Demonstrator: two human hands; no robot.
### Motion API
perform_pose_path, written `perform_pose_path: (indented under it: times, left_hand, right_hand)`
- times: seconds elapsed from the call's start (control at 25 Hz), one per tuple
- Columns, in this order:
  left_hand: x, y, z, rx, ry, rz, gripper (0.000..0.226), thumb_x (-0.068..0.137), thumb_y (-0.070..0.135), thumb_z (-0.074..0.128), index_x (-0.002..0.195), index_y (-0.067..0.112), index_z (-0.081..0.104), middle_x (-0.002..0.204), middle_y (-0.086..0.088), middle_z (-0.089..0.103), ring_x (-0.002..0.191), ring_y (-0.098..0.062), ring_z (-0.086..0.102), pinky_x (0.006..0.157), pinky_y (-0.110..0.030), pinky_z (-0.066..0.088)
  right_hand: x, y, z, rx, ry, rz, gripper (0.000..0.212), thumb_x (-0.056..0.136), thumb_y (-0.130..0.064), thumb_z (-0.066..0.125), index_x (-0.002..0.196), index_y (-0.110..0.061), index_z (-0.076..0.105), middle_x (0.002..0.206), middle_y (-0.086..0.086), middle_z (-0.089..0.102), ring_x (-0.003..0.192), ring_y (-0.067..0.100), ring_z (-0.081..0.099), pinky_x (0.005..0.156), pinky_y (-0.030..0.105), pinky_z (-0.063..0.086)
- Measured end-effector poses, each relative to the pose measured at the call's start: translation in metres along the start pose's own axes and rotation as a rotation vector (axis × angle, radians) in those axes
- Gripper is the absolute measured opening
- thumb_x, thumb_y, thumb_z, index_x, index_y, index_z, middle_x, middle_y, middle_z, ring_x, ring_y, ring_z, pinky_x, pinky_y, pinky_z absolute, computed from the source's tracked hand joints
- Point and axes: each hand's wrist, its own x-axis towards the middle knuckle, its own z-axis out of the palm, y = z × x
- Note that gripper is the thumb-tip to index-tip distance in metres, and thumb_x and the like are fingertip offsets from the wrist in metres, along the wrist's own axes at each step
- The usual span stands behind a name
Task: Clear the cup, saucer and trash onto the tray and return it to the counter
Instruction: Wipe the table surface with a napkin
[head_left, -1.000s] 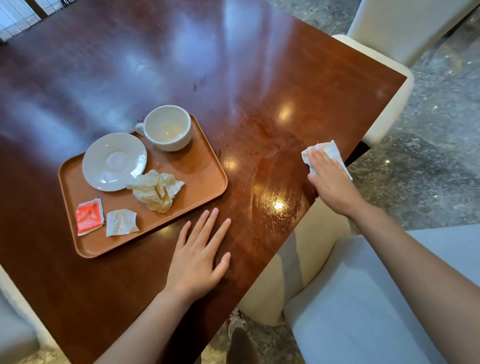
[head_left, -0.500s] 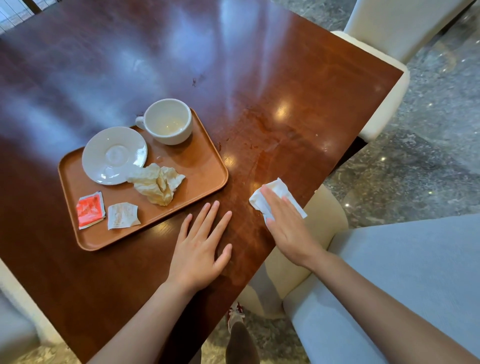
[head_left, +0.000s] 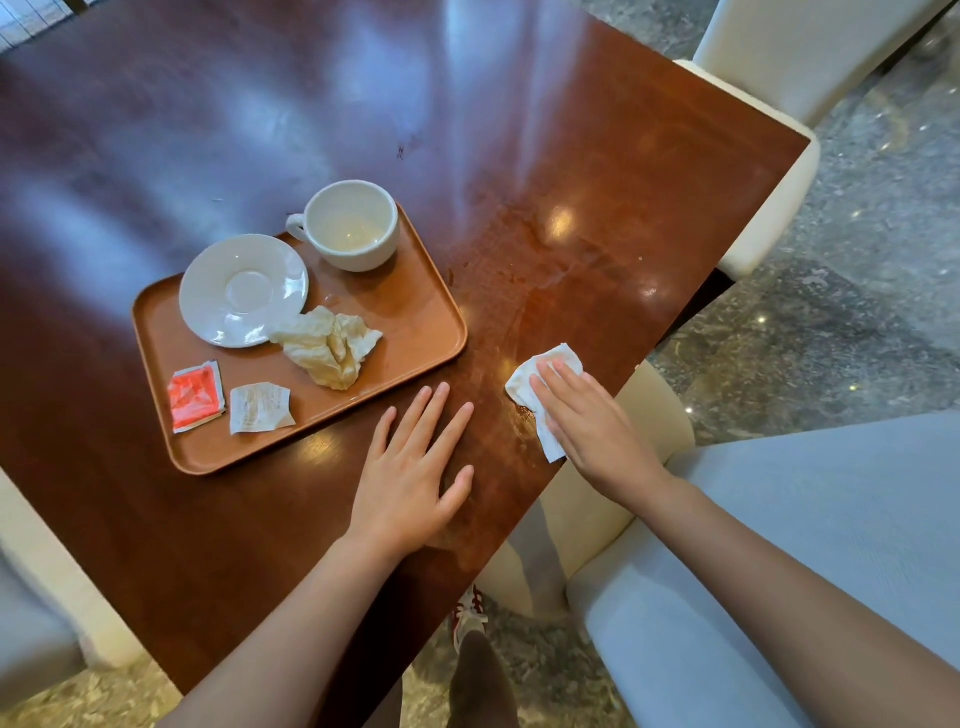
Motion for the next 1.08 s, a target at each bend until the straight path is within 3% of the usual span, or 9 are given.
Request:
perform_pose_path:
  times: [0.24,0.52,0.72,0.92,1.0,1.08]
  left_hand:
    - [-0.001,-0.002,0.001,-0.003,0.011,0.006,0.060,0.089,0.047,0.035,0.145,0.030,0.025,0.156,-0.003,0.020,0.144,-0.016,0.009,0.114,-0.038,0.004]
    - [-0.002,-0.004,0.003,-0.004,0.018,0.012,0.060,0.089,0.048,0.033,0.146,0.029,0.024,0.156,-0.003,0.019,0.144,-0.016,0.009,0.114,-0.039,0.005]
    - [-0.001,-0.004,0.003,-0.007,0.022,0.015,0.059,0.089,0.047,0.033,0.145,0.028,0.026,0.156,-0.004,0.021,0.144,-0.016,0.010,0.114,-0.038,0.004]
    - [-0.002,-0.004,0.003,-0.010,0.016,0.020,0.059,0.089,0.046,0.032,0.145,0.028,0.026,0.156,-0.004,0.020,0.144,-0.016,0.010,0.115,-0.039,0.005]
    - [-0.001,-0.004,0.002,-0.013,0.016,0.018,0.059,0.089,0.046,0.032,0.145,0.028,0.026,0.156,-0.004,0.021,0.144,-0.016,0.010,0.115,-0.040,0.005]
    - [-0.001,-0.003,0.002,-0.013,0.014,0.017,0.059,0.090,0.047,0.032,0.146,0.029,0.025,0.156,-0.004,0.020,0.144,-0.016,0.009,0.115,-0.040,0.004]
  right_hand:
    - [-0.013,-0.008,0.009,-0.031,-0.062,-0.120,0.052,0.100,-0.033,0.008,0.145,-0.010,0.022,0.153,0.004,0.022,0.142,0.013,0.010,0.114,0.026,0.001]
    - [-0.032,-0.015,0.011,0.029,-0.078,-0.262,0.047,0.101,-0.032,0.018,0.142,-0.011,0.031,0.151,0.002,0.027,0.142,0.015,0.020,0.116,0.030,0.012]
    - [-0.051,-0.018,0.015,0.079,-0.057,-0.394,0.043,0.097,-0.016,0.040,0.139,-0.008,0.036,0.147,0.006,0.036,0.139,0.016,0.029,0.118,0.028,0.018]
    - [-0.059,-0.012,-0.005,-0.044,-0.149,-0.661,0.042,0.097,-0.006,0.036,0.139,-0.005,0.033,0.146,0.007,0.038,0.137,0.016,0.035,0.113,0.031,0.032]
    - [-0.050,-0.010,-0.018,0.003,-0.071,-0.580,0.038,0.102,-0.015,0.027,0.135,-0.001,0.040,0.142,0.011,0.044,0.134,0.016,0.037,0.111,0.035,0.034]
    - [-0.023,-0.006,-0.030,0.091,0.079,-0.304,0.051,0.101,-0.029,0.019,0.131,0.003,0.046,0.138,0.019,0.048,0.131,0.018,0.036,0.110,0.040,0.033]
